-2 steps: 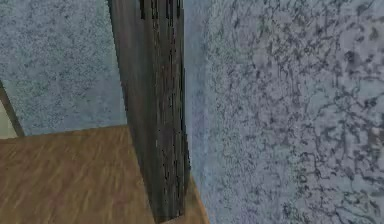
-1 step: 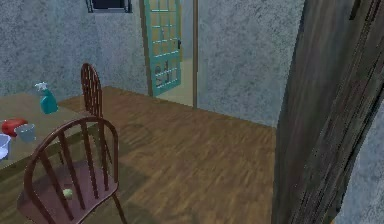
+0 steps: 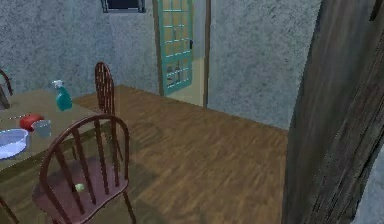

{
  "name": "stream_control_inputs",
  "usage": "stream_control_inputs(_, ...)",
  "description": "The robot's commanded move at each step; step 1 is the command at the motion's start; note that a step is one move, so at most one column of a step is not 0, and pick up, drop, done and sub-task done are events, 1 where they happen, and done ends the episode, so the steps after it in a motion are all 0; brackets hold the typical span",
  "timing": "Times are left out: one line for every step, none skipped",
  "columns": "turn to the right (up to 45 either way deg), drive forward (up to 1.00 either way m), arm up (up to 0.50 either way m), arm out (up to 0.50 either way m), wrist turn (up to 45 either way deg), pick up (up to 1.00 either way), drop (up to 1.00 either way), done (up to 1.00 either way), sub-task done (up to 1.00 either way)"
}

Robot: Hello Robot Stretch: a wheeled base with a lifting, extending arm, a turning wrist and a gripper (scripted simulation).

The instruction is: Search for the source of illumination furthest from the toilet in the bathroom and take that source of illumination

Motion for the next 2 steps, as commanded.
stream_control_inputs(0.0,1.0,0.0,0.0,0.0,0.0,0.0,0.0,0.0)
stream_control_inputs(0.0,1.0,0.0,0.0,0.0,0.0,0.0,0.0,0.0)
